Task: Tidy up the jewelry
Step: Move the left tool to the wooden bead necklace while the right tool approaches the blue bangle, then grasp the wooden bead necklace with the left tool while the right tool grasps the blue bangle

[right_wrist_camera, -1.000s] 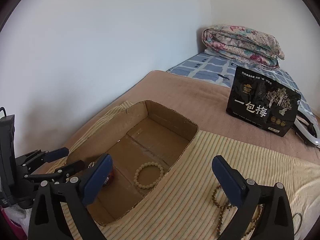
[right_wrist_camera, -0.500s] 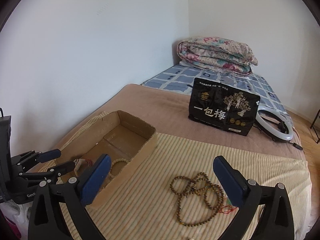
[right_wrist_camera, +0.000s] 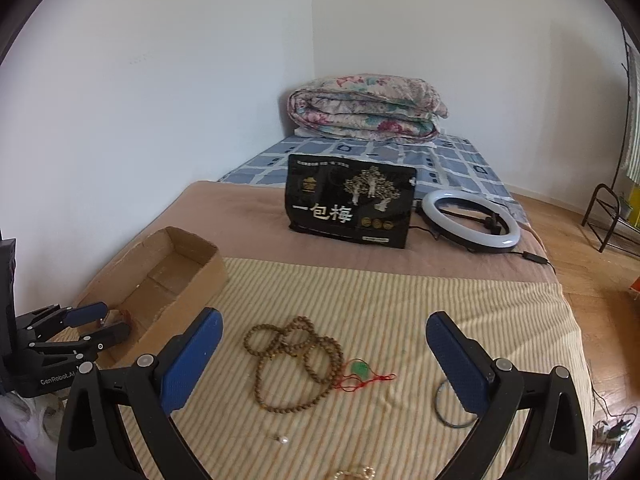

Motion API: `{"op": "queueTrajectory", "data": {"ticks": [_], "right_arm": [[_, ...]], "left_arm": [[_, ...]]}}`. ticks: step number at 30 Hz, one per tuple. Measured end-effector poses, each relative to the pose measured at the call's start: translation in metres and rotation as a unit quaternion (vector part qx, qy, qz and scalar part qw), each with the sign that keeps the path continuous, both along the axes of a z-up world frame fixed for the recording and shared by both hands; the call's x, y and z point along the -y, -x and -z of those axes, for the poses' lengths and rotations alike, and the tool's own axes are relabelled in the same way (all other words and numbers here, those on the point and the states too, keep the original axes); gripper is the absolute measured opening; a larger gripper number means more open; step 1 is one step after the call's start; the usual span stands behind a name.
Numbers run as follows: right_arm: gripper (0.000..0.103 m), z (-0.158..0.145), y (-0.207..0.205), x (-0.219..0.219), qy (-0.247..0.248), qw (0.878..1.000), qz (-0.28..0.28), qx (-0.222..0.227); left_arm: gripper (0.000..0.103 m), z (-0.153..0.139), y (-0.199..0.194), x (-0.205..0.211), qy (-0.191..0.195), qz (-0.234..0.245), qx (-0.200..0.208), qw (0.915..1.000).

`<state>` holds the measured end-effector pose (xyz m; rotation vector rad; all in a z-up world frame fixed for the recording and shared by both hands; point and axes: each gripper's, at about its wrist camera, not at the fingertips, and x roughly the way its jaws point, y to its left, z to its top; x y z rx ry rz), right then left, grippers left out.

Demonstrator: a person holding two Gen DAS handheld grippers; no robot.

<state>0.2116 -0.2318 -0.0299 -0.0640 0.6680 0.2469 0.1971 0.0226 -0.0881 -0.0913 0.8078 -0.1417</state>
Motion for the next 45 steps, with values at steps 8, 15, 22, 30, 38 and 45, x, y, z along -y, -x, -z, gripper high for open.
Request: {"op": "queueTrajectory", "data": {"ticks": [8,15,22,30,38,45], "right_arm": [[0.103,0.011,0.001,0.065,0.0,0.999,0.043,-0.008],[0.103,0.024,0.002,0.105,0.01,0.998,0.062,-0.017],[0.103,0.043,-0.007,0.135,0.022,0.996,0.079,-0.039],[0.103,0.074,-0.016,0.155,0.024,0.993,0.088,-0.07],[0.103,0.105,-0.026,0.172,-0.017,0.99,0.095,-0.103],[0.103,0.121,-0.035,0.168,0.008,0.99,0.085,-0.116]], "left_arm": [[0.061,0.014,-0.016,0.045,-0.003,0.03,-0.015,0.9994],[0.061,0.028,-0.036,0.074,-0.005,0.042,-0.032,0.9986],[0.061,0.047,-0.052,0.097,-0.01,0.054,-0.049,0.9973],[0.061,0.066,-0.075,0.115,-0.012,0.06,-0.069,0.9958],[0.061,0.084,-0.099,0.132,-0.029,0.068,-0.085,0.9937],[0.061,0.103,-0.118,0.139,-0.037,0.065,-0.103,0.9919]]}}
